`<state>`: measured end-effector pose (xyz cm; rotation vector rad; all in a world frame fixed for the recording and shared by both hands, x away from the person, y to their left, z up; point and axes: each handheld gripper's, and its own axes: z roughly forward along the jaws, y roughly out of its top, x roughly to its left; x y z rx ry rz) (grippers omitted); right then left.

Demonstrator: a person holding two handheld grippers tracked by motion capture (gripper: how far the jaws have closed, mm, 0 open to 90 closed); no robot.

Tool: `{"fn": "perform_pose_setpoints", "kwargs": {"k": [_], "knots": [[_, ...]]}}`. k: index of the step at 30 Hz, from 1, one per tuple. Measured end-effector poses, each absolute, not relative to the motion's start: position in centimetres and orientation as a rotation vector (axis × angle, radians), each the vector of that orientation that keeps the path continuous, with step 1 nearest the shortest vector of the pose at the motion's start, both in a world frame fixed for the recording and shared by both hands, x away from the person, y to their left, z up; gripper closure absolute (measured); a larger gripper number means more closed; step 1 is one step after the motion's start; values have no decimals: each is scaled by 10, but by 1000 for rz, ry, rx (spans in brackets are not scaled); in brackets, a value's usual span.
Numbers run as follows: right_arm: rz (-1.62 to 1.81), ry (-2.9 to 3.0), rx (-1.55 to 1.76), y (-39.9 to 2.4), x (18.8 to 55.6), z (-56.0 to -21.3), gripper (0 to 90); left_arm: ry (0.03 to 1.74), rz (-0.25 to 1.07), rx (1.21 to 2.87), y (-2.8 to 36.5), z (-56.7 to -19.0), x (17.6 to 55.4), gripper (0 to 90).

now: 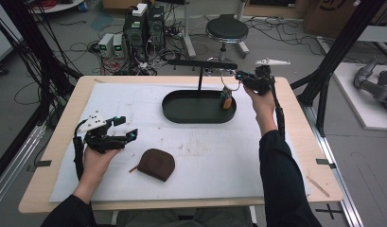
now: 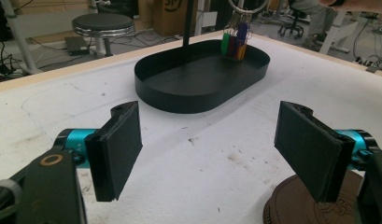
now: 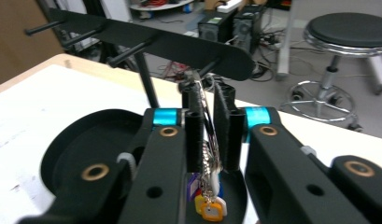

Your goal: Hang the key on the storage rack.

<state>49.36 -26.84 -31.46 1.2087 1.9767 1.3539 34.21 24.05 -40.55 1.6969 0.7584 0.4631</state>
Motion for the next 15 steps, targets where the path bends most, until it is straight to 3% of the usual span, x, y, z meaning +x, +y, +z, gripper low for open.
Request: {"fn": "perform_pose_setpoints", "kwargs": {"k": [2,4,6,8,15], "knots": [[1352,1976,1209,-270,493,-314,788,759,465,1698,241,-405,342,230],[1334,1953,1231,-274,490,-311,677,758,465,1699,241,-405,342,230],[1328,1952,1223,-275,488,-310,651,758,466,1701,241,-405,342,230],[1293,1949,1210,-278,484,-307,559,757,471,1701,241,-405,342,230],[1219,2013,1158,-289,462,-304,444,755,483,1716,241,-406,342,230]]}}
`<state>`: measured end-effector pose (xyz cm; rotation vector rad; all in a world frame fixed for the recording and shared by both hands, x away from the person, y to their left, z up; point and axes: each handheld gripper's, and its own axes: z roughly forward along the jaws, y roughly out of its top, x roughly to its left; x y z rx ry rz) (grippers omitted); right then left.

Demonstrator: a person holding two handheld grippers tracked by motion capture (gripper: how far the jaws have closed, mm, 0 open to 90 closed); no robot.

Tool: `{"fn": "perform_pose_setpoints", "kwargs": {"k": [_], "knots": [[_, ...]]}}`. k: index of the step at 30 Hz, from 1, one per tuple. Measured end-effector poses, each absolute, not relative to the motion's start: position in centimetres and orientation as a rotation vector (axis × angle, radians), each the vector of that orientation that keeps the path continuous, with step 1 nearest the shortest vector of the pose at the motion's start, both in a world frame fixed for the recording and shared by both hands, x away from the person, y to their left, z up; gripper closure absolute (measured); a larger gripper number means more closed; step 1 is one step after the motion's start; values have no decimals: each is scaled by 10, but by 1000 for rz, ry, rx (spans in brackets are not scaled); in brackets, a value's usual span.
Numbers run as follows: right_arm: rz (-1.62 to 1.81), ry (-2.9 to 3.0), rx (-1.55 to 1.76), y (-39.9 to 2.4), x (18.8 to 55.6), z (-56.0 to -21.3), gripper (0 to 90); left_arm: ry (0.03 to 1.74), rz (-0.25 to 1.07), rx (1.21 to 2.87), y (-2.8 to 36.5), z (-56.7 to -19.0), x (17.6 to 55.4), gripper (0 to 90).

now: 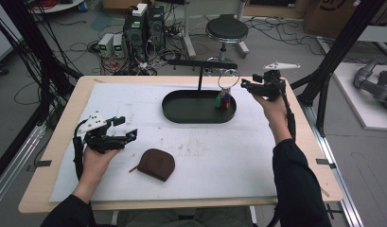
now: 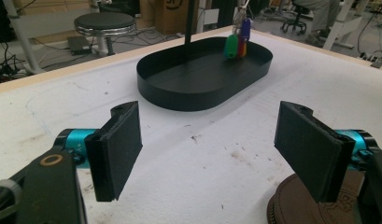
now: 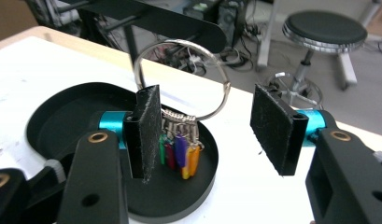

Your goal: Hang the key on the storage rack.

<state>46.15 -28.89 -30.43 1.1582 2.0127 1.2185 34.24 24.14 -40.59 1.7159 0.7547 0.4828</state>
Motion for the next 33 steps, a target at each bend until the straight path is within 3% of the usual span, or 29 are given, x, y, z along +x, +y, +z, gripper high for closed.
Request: {"fn": "perform_pose_setpoints", "kwargs": {"k": [4,19,33], "knots": [[1217,2055,1150,-297,444,-307,383,760,485,1718,243,-406,344,230],[1496,2038,1035,-322,358,-336,316,768,506,1797,235,-404,344,230],[1467,2003,1055,-339,327,-386,257,748,540,1835,240,-411,331,230]]}}
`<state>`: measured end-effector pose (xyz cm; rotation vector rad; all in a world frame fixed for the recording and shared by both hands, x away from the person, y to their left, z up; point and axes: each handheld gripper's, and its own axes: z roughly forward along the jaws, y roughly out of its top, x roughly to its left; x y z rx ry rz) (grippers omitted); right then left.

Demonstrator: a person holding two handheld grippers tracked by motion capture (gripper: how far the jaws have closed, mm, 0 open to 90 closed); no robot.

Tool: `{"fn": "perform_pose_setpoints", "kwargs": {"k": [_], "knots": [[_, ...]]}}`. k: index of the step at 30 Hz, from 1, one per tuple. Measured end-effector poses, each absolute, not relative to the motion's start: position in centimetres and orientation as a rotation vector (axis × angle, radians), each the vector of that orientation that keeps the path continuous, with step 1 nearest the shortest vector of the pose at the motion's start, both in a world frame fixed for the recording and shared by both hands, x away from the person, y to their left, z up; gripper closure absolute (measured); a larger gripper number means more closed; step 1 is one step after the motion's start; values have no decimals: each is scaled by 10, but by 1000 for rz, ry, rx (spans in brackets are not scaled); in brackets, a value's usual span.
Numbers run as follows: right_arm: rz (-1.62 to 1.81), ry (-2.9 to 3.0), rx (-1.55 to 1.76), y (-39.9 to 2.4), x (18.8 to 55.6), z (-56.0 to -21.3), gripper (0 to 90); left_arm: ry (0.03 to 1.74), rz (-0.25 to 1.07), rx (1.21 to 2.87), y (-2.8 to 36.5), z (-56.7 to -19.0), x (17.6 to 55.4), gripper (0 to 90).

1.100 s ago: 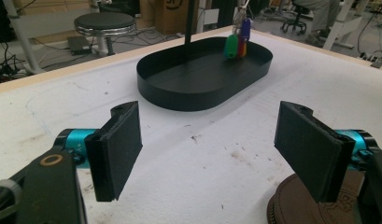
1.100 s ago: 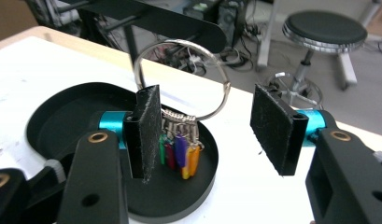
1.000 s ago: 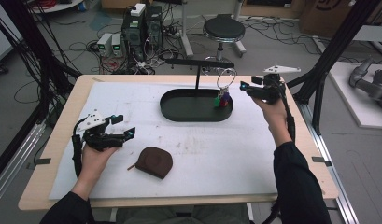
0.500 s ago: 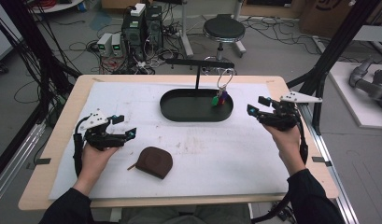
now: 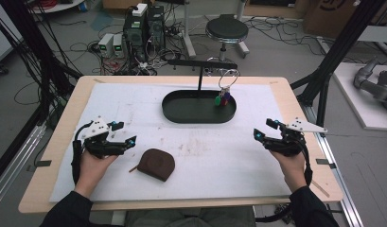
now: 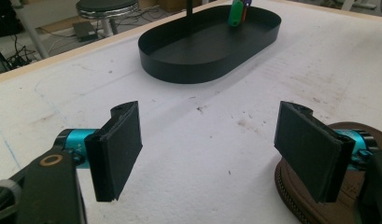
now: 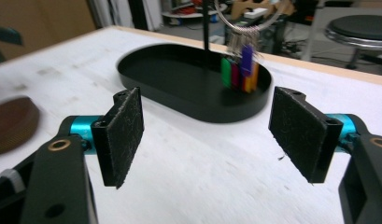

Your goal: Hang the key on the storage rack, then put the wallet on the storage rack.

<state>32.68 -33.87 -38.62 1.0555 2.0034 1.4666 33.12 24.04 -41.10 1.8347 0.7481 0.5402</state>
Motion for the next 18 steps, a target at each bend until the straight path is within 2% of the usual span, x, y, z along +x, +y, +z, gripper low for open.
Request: {"fn": "perform_pose_setpoints", "kwargs": {"k": [6,16,18], "knots": [[1440,2001,1104,-347,324,-392,231,730,555,1825,238,-407,328,230],[1395,2022,1104,-351,326,-394,221,712,491,1852,231,-411,326,232],[1387,2028,1099,-349,327,-395,222,700,467,1855,229,-411,325,275]]}}
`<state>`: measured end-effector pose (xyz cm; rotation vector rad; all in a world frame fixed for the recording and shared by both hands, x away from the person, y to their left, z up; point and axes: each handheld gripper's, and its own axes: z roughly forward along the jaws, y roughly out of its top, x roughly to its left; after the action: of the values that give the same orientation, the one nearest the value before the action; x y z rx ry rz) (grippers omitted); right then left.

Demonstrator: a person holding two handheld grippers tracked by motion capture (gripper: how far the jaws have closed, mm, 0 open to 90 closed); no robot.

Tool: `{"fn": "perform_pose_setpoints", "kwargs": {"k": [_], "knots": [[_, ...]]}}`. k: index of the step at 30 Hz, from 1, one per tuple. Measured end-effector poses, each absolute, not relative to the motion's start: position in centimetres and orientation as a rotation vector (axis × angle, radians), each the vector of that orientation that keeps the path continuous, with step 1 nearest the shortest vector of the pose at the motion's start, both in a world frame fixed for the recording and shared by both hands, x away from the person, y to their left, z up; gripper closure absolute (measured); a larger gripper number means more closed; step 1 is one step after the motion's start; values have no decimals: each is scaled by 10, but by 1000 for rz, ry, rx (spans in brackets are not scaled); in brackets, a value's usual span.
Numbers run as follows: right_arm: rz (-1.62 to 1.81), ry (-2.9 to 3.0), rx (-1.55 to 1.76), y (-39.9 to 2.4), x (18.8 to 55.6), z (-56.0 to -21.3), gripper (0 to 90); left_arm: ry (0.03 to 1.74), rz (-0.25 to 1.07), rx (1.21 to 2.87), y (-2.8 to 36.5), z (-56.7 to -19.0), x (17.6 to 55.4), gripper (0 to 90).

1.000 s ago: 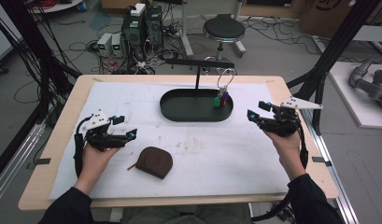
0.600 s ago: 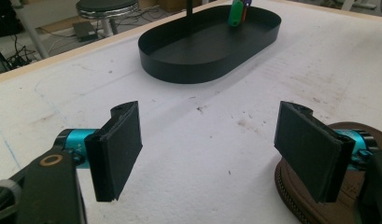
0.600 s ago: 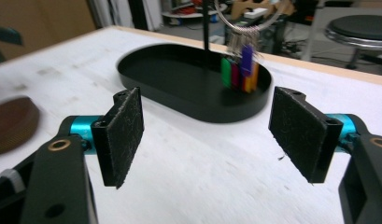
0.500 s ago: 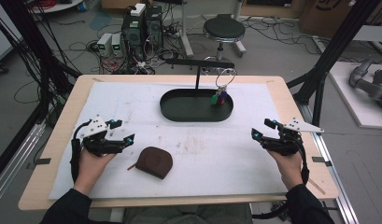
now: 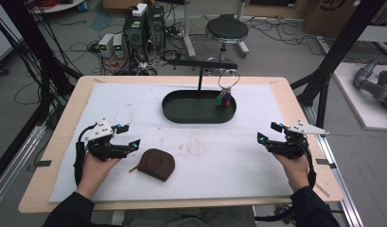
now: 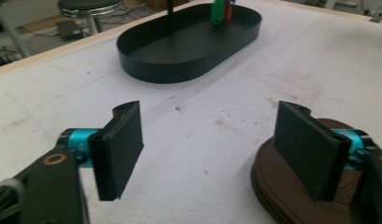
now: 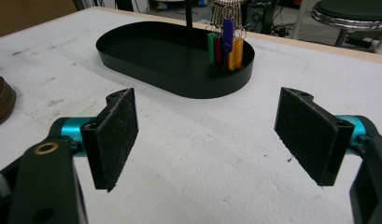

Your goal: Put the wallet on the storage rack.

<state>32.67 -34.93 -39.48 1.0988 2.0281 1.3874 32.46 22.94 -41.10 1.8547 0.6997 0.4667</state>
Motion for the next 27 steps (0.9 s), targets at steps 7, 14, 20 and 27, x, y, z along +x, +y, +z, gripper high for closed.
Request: {"fn": "perform_pose_setpoints", "kwargs": {"k": [7,14,20,27], "knots": [[1362,2036,1087,-341,331,-395,245,712,382,1891,228,-416,322,427],[1333,2050,1069,-336,333,-395,255,792,209,1908,229,-425,330,511],[1315,2059,1062,-336,333,-396,259,832,130,1939,220,-430,334,530],[1319,2055,1058,-336,333,-396,261,897,35,1994,209,-439,340,548]]}}
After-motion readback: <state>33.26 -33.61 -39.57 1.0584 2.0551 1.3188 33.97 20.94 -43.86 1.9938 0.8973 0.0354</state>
